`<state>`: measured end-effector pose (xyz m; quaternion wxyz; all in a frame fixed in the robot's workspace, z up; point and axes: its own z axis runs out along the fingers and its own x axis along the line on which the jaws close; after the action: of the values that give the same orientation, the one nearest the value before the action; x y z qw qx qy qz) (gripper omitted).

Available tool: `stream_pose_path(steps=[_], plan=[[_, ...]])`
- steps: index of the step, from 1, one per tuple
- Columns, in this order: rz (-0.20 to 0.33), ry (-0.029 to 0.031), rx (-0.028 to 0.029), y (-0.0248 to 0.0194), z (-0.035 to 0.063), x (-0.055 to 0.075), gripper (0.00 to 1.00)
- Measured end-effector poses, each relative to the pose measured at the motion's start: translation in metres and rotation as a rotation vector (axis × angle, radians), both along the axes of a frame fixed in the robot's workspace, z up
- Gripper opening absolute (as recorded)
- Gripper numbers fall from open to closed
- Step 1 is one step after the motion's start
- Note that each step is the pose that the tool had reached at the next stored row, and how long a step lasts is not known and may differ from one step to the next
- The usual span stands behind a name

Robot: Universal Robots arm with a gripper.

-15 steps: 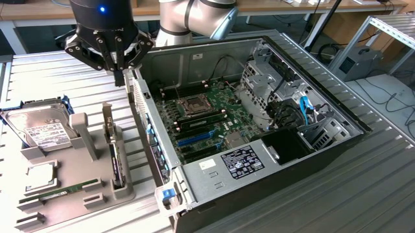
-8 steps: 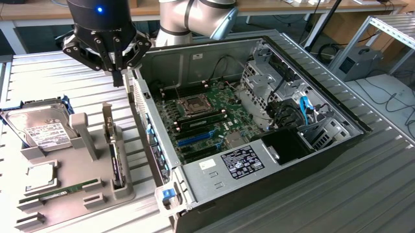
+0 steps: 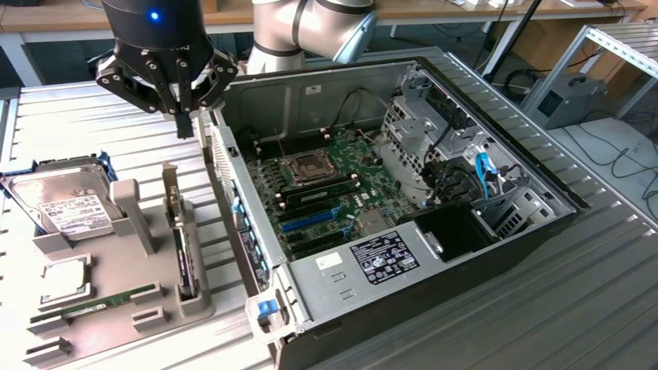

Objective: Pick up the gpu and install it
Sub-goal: 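Reach for the gpu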

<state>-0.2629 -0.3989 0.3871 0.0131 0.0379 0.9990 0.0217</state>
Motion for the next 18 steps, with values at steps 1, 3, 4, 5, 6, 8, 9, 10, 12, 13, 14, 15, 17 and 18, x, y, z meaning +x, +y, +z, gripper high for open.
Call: stream_pose_path(steps=[1, 3, 4, 5, 6, 8, 9, 10, 12, 13, 14, 15, 17, 18], plan=[[0.000, 0.0000, 0.0000, 0.0000, 0.0000, 0.0000, 0.11], [0.000, 0.0000, 0.0000, -0.0003, 0.0000, -0.0001, 0.11], [0.000, 0.0000, 0.0000, -0.0006, 0.0000, -0.0001, 0.11], [0.000, 0.0001, 0.0000, -0.0010, 0.0000, 0.0000, 0.11], [0.000, 0.0000, 0.0000, -0.0014, 0.0000, 0.0000, 0.11], [0.000, 0.0000, 0.0000, -0.0024, 0.0000, 0.0000, 0.11], [0.000, 0.0001, 0.0000, -0.0030, 0.0000, 0.0000, 0.11], [0.000, 0.0000, 0.0000, -0.0037, 0.0000, 0.0000, 0.11], [0.000, 0.0000, 0.0001, -0.0049, 0.0000, 0.0000, 0.11], [0.000, 0.0000, 0.0000, -0.0056, 0.0000, 0.0000, 0.11], [0.000, 0.0000, 0.0000, -0.0062, -0.0001, 0.0000, 0.11], [0.000, 0.0000, 0.0000, -0.0069, -0.0001, 0.0000, 0.11], [0.000, 0.0001, 0.0000, -0.0081, -0.0001, 0.0000, 0.11], [0.000, 0.0001, 0.0000, -0.0086, -0.0001, -0.0001, 0.11]])
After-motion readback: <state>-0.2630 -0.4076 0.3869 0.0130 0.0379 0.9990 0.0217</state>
